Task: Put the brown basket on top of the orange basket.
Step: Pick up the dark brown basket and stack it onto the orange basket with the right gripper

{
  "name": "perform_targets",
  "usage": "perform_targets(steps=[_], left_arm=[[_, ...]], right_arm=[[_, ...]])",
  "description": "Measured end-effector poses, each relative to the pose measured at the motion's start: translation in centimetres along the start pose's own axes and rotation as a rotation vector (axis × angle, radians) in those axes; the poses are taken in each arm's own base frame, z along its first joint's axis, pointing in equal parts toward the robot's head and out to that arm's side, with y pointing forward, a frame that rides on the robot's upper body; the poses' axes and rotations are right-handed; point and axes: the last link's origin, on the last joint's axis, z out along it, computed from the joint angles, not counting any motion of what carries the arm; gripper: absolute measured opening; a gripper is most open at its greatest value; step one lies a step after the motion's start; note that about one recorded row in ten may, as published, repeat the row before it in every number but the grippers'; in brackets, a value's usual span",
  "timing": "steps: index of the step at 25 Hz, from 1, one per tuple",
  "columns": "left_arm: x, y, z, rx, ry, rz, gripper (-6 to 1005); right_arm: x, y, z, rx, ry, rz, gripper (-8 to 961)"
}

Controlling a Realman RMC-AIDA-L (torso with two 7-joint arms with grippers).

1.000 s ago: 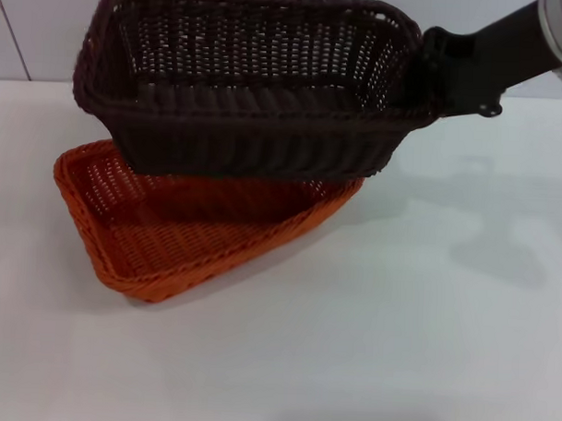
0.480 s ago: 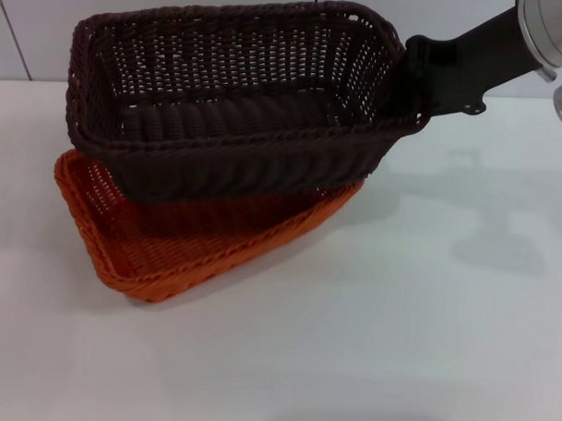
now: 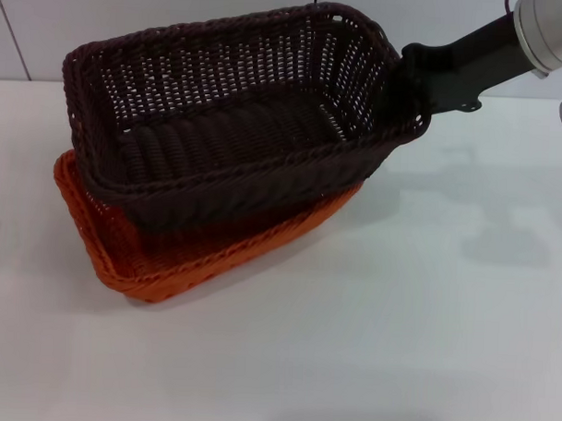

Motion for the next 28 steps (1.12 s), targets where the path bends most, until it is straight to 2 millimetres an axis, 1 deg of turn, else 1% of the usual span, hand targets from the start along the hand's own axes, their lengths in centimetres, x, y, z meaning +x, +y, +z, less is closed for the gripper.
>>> perform_targets(steps=[5, 10, 19, 28], left_arm=[[0.0, 0.3, -0.4, -0.015, 0.004, -0.002, 782], [-0.2, 0.6, -0.7, -0.026, 0.001, 0.001, 782], [-0.2, 0.9, -0.8, -0.042, 0.002, 0.038, 781], [-0.2, 0.8, -1.1, -0.048, 0.004, 0.046, 781]], right_arm=[[0.8, 0.3, 0.3, 0.014, 0.014, -0.014, 161], [0.9, 1.0, 1.5, 0.027, 0.027, -0.022, 161], [0.9, 0.1, 3.0, 0.057, 0.014, -0.040, 161], [0.6, 0.1, 4.0, 0.078, 0.015, -0.043, 160]])
